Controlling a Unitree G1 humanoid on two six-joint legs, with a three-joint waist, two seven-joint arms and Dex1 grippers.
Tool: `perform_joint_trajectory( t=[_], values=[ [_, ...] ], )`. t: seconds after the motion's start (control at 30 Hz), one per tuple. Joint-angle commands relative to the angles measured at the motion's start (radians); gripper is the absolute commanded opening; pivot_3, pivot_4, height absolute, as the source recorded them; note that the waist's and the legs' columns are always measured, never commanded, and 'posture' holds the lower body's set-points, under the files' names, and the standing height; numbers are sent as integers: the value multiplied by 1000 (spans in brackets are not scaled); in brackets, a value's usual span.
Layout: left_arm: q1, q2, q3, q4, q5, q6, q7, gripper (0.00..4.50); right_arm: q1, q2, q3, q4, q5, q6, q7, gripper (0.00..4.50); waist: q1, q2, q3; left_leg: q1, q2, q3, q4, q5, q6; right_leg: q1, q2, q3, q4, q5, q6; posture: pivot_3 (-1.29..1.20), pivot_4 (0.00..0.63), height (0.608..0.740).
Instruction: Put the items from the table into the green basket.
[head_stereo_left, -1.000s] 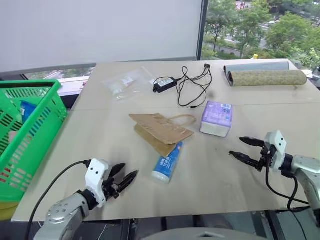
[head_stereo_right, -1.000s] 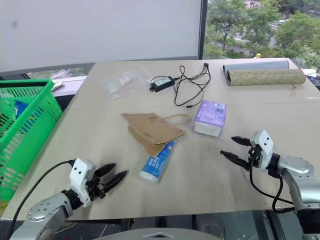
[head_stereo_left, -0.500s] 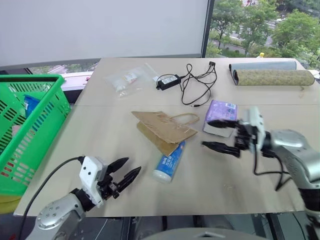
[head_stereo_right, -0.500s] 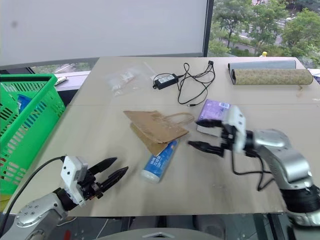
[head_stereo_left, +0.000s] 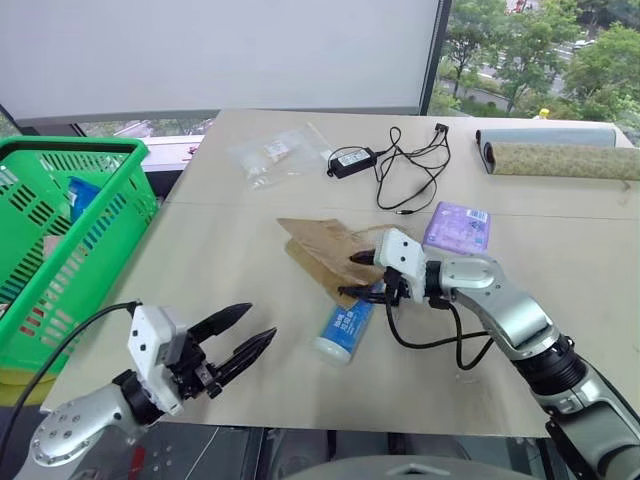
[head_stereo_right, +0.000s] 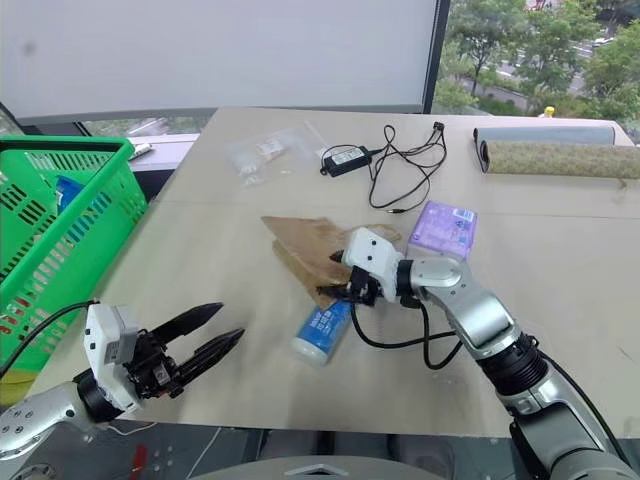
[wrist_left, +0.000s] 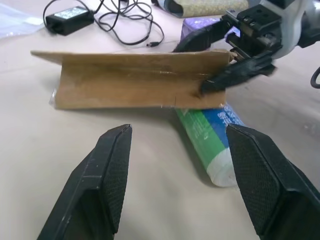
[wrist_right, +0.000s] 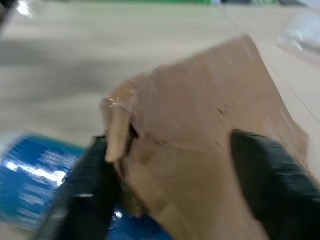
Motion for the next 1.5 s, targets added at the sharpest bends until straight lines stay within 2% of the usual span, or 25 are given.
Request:
perform_joint_trajectory(
  t=[0.03,0.1,0.13,0.33,0.4,0.57,0.73,0.77,0.8,0.9,1.03,1.07,1.23,1.43,1.5],
  values=[
    [3,-8,20,-53,-12,-19,15,3121,-5,-9,-37,-41,-4,-1,-5,1166,2,0,0,0,0,0,0,0,0,0,0,0,0,0,0,98,73,740],
    [0,-10,16,-56,-12,-17,21,3121,1,-29,-40,-47,-7,-24,15,175,4,0,0,0,0,0,0,0,0,0,0,0,0,0,0,92,75,740],
    [-9,-8,12,-58,-17,-14,23,3121,3,-26,-59,-57,10,-22,14,76,6,0,0,0,0,0,0,0,0,0,0,0,0,0,0,87,76,740],
    [-143,23,-23,-57,-83,39,54,3121,-26,45,-319,-141,225,53,-54,76,10,1,1,0,0,-1,0,0,0,0,4,0,0,1,2,26,74,740],
    [-218,32,-47,-41,-93,64,80,3121,-43,16,-435,-117,256,61,-86,76,14,1,1,0,0,-1,0,0,0,0,5,-1,0,1,3,1,71,740],
    [-426,38,-162,12,-117,132,100,3121,-36,-207,-701,49,237,12,-92,76,12,1,1,-2,-5,0,1,0,0,0,2,0,-1,2,3,-73,61,740],
    [-549,32,-247,71,-107,190,121,3121,18,-381,-795,280,79,-161,-155,76,-30,2,-1,-4,-6,2,1,0,0,-1,2,3,-1,2,4,-136,53,740],
    [-563,35,-264,84,-90,202,130,3121,33,-412,-791,318,52,-195,-149,652,-42,3,-2,-5,-6,2,1,0,1,-2,3,4,-1,2,4,-136,53,740],
    [-571,38,-275,94,-80,220,143,3121,49,-434,-783,344,38,-223,-132,1009,-51,4,-2,-8,-6,2,1,0,1,-5,3,4,0,2,4,-145,52,740],
    [-570,52,-305,113,-46,264,171,3121,93,-462,-763,380,39,-240,-79,2442,-86,5,-3,-9,-5,3,1,0,1,-8,5,8,2,2,4,-156,58,740],
    [-532,68,-349,105,-2,342,228,3121,136,-444,-768,323,50,-245,-86,4250,-115,6,-2,-9,0,3,1,0,1,-8,7,10,3,2,4,-169,72,740],
    [-525,60,-365,93,-1,365,249,3121,142,-430,-767,262,91,-201,-77,4383,-121,7,-1,-8,-1,4,1,0,1,-8,8,10,3,2,4,-169,72,740],
    [-513,47,-465,75,56,483,351,3121,252,-401,-763,-109,421,103,29,4383,-128,7,-1,-8,0,3,3,0,1,-7,10,11,4,3,5,-184,79,740],
    [-510,-2,-530,84,62,625,453,3121,400,-456,-737,-390,679,331,83,4383,-111,7,-2,-9,-2,1,3,0,1,-7,7,8,2,3,6,-199,85,740],
    [-510,-58,-510,97,25,690,502,3121,472,-482,-699,-466,674,346,92,4383,-108,8,-5,-9,-2,1,3,0,1,-6,7,8,1,3,6,-208,86,740]
  ],
)
